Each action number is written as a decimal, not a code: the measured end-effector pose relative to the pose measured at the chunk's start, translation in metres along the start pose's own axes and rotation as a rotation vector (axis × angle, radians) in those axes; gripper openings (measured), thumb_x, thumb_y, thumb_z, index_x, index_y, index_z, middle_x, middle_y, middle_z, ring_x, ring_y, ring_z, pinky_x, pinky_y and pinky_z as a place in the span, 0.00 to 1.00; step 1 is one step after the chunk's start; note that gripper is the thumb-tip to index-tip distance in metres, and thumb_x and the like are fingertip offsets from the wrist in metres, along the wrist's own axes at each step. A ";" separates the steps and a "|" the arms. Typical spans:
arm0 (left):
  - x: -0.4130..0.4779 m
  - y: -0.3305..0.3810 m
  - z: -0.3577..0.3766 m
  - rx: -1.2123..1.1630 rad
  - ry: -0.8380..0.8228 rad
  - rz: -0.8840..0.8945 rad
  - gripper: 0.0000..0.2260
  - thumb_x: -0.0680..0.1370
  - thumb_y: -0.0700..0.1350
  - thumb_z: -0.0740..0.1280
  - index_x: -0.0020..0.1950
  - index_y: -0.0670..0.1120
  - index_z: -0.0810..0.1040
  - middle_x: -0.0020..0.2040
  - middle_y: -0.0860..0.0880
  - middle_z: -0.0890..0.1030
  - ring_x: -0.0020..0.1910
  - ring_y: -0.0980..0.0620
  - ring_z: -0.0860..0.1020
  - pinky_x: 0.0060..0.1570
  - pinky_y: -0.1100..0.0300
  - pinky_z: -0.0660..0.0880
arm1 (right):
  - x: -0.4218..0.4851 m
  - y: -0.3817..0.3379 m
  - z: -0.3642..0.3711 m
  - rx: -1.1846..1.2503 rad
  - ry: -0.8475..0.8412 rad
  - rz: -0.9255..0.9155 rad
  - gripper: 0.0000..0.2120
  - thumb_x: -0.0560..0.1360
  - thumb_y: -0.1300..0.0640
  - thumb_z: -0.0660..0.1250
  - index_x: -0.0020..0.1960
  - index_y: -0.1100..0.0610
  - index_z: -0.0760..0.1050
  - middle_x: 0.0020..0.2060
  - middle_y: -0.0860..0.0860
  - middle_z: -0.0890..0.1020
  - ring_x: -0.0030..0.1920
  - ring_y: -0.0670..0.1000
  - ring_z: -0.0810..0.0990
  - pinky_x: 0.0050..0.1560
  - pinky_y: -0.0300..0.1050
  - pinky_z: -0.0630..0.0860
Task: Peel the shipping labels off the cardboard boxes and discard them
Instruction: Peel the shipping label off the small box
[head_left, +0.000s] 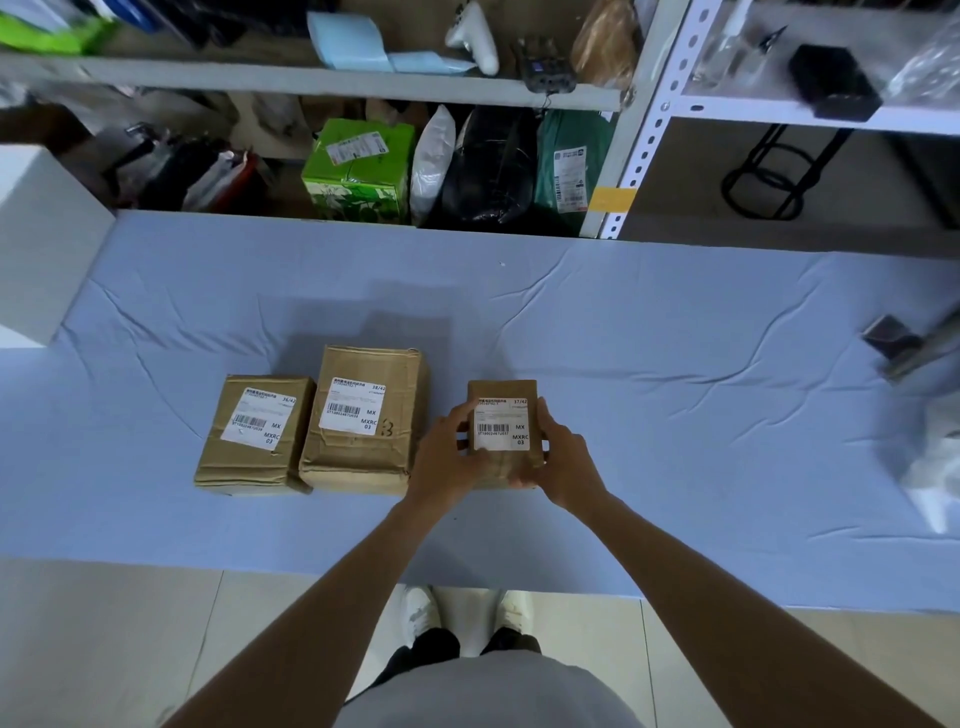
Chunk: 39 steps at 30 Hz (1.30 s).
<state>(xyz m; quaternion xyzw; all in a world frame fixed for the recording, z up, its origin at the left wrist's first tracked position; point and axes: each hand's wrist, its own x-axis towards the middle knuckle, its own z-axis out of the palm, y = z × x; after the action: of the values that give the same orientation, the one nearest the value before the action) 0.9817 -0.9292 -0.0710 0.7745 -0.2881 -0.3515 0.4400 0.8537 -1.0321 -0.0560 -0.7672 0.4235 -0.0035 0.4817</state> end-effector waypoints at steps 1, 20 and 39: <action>0.000 -0.001 0.000 -0.005 -0.001 0.001 0.27 0.70 0.37 0.70 0.68 0.49 0.70 0.59 0.47 0.77 0.52 0.53 0.77 0.49 0.63 0.77 | 0.001 0.001 0.001 -0.010 -0.002 0.008 0.42 0.74 0.63 0.69 0.78 0.52 0.46 0.60 0.52 0.78 0.53 0.52 0.80 0.51 0.40 0.77; 0.000 -0.005 -0.002 -0.006 -0.007 0.046 0.26 0.74 0.39 0.69 0.70 0.50 0.67 0.61 0.47 0.76 0.55 0.53 0.78 0.45 0.70 0.77 | 0.008 0.009 0.005 -0.029 0.001 0.021 0.48 0.70 0.66 0.72 0.78 0.52 0.44 0.58 0.52 0.78 0.52 0.52 0.80 0.51 0.43 0.80; 0.012 -0.008 -0.005 0.110 -0.038 0.018 0.17 0.72 0.34 0.65 0.55 0.54 0.77 0.58 0.46 0.77 0.55 0.49 0.79 0.38 0.71 0.77 | 0.009 0.012 0.005 -0.018 0.020 0.012 0.48 0.68 0.66 0.73 0.78 0.52 0.47 0.56 0.52 0.80 0.48 0.52 0.81 0.49 0.44 0.80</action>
<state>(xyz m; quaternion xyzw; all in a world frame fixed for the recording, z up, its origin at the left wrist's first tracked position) 0.9939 -0.9324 -0.0794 0.7881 -0.3220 -0.3458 0.3944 0.8544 -1.0365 -0.0712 -0.7688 0.4331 -0.0044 0.4704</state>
